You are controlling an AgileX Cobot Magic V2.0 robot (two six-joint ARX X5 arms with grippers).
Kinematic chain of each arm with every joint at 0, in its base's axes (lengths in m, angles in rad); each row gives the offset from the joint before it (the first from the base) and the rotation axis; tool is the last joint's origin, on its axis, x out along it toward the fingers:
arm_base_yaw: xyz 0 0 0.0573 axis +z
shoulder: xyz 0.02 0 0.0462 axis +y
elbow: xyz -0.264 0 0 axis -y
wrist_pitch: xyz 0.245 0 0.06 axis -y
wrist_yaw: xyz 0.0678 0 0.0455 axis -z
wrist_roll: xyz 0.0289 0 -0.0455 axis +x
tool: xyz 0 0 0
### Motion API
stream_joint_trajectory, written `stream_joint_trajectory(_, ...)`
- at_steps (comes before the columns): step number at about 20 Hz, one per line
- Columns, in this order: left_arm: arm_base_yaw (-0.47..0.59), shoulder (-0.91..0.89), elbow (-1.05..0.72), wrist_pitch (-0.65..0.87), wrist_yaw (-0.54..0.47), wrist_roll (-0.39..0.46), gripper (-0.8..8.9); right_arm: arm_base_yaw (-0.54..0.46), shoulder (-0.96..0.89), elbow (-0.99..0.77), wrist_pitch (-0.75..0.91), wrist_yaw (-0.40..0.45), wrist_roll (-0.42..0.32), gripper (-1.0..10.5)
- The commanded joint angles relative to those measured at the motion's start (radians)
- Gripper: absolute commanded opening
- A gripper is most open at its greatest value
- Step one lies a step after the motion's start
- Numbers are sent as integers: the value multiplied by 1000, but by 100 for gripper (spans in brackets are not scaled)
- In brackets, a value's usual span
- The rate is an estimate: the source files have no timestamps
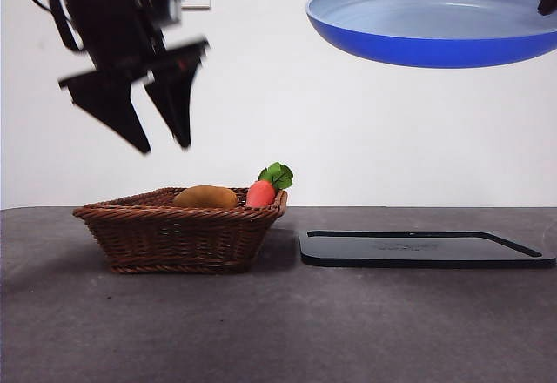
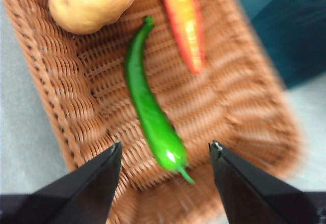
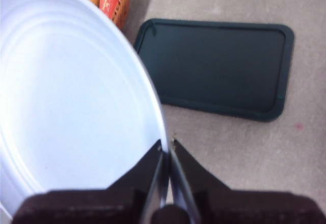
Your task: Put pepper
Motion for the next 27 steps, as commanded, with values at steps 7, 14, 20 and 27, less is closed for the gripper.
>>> stream_joint_trajectory(7,-10,192,32,92,-23,-54,306,1,-2,24,8,-5,6,3)
stream_joint_trajectory(14,-17,253,32,124,-26,-64,306,1,-2,24,7,-8,-1,3)
stream_joint_trajectory(20,-23,285,32,123,-24,-85,305,1,-2,24,7,-8,-12,3)
stream_joint_trajectory(27,-35,286,32,125,-24,-95,191,1,-2,24,7,-7,-19,3)
